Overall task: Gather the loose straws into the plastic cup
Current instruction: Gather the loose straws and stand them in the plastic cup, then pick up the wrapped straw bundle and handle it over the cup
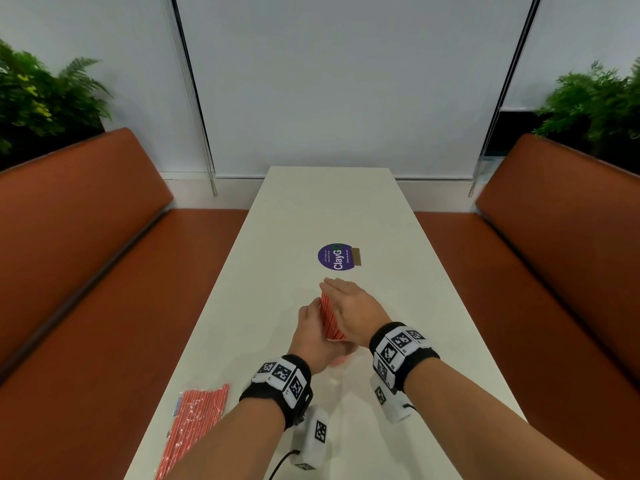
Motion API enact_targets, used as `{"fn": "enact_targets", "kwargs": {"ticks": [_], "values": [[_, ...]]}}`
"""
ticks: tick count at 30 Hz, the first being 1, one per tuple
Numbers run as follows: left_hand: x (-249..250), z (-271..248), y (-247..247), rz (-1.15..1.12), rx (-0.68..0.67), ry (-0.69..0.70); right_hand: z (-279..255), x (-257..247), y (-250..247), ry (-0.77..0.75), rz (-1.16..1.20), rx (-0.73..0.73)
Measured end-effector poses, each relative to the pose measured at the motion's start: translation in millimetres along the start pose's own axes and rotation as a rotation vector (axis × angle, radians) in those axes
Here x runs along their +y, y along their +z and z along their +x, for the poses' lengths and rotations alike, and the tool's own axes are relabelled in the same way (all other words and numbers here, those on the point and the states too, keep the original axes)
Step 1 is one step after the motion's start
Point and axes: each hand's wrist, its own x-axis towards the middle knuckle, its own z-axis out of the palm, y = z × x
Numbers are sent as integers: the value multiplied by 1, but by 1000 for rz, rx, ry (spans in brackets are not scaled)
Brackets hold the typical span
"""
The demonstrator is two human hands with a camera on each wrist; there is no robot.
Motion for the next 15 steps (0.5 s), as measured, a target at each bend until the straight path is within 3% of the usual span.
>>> {"fn": "enact_targets", "kwargs": {"ticks": [8,11,15], "values": [[7,-6,-3,17,-17,-38,-1,-5,-9,14,-188,-183],[10,-12,-12,81,-54,-77,-3,-14,-18,20,-193,-176],[8,-26,-31,163,-71,-157,-1,-41,-29,-46,-183,-32]]}}
